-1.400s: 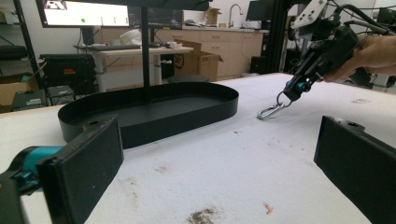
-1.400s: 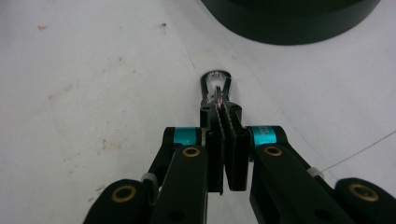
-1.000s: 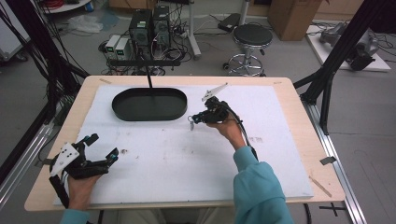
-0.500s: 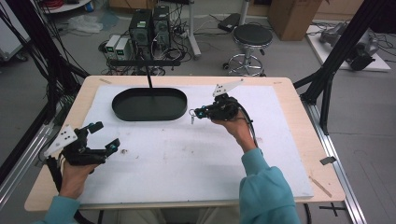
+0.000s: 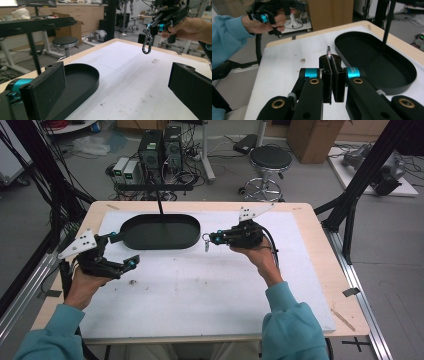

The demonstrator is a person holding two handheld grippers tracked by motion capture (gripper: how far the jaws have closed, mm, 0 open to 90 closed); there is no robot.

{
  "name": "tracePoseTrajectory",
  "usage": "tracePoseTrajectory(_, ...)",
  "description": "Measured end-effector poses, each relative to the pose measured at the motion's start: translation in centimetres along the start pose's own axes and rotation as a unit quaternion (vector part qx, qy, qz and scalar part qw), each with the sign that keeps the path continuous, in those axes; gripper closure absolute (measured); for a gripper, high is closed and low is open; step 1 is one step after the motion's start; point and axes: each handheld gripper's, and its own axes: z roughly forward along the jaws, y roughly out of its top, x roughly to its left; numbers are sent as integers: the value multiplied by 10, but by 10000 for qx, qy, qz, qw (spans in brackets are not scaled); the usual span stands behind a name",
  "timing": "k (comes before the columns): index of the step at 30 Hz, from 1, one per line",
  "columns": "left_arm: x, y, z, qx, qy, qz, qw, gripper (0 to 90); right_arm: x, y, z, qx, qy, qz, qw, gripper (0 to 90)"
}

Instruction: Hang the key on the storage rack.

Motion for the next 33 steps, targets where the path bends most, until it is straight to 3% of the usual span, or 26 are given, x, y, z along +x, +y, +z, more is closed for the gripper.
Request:
tracePoseTrajectory(5, -4, 9, 17, 168, -352, 29, 9992, 17, 6, 3, -1, -105, 101, -114, 9998, 889)
tracePoseTrajectory(11, -4, 18, 30, 247, -445, -91, 9987, 17, 12, 6, 1, -98, 184, -209, 9996, 889)
tracePoseTrajectory(17, -8, 25, 49, 392, -931, 143, 9948, 18, 16, 8, 3, -134, 292, -299, 9990, 889)
tracePoseTrajectory(20, -11, 28, 57, 416, -1066, 155, 9933, 23, 18, 10, 4, -144, 335, -303, 9989, 889)
tracePoseTrajectory(23, -15, 31, 66, 476, -1251, 232, 9907, 93, 20, 12, 6, -158, 374, -333, 9986, 889)
tracePoseTrajectory(33, -24, 42, 85, 529, -1747, 290, 9828, 98, 24, 13, 14, -117, 493, -442, 9977, 889)
